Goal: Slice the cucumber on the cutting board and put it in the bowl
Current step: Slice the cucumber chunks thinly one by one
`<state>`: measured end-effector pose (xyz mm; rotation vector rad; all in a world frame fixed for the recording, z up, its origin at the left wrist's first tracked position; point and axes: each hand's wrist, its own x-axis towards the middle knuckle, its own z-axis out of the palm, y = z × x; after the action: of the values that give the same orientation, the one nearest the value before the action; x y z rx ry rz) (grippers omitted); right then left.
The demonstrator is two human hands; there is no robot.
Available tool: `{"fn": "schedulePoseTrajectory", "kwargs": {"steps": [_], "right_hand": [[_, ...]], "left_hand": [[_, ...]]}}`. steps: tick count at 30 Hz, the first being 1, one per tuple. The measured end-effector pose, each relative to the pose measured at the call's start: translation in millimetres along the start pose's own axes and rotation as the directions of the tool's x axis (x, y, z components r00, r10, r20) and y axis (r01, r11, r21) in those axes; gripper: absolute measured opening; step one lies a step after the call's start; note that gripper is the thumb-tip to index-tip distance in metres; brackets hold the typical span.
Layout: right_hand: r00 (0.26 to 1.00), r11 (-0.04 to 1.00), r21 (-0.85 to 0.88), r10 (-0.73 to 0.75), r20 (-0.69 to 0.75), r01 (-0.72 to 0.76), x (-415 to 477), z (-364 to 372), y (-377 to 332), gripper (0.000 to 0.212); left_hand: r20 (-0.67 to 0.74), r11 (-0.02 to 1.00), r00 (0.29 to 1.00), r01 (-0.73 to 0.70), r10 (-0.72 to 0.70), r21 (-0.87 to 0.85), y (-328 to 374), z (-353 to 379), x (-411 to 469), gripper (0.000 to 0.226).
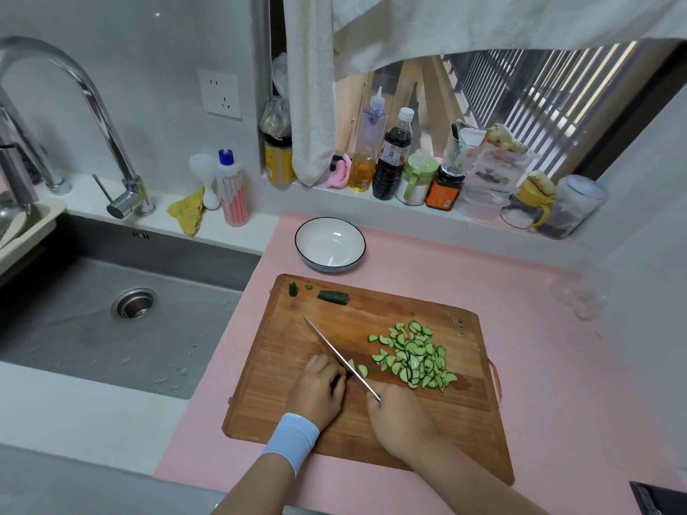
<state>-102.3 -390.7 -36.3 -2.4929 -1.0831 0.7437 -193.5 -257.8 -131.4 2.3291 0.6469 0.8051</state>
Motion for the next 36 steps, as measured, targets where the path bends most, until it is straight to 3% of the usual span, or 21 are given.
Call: {"fn": "schedulePoseTrajectory", "kwargs": {"steps": [17, 28, 36], "right_hand": [[0.998, 0.998, -0.041, -0.046, -0.037, 0.045, -13.0, -6.9, 2.5, 0.038], [0.999, 0.999, 0.026, 0.037, 0.019, -0.038, 1.7, -1.8, -2.0, 0.028], [1.000, 1.000, 0.011, 0.018, 0.017, -0.019, -3.6, -2.5, -5.1, 0.031]], "left_hand": [[-0.005, 1.000, 1.000, 0.025, -0.025, 0.012, -0.8, 0.6, 0.0, 0.016], [-0.004, 1.000, 1.000, 0.018, -0.018, 0.009, -1.6, 1.5, 0.1, 0.015], [0.008, 0.998, 1.000, -0.007, 0.006, 0.058, -3.4, 2.4, -2.7, 0.007]]}}
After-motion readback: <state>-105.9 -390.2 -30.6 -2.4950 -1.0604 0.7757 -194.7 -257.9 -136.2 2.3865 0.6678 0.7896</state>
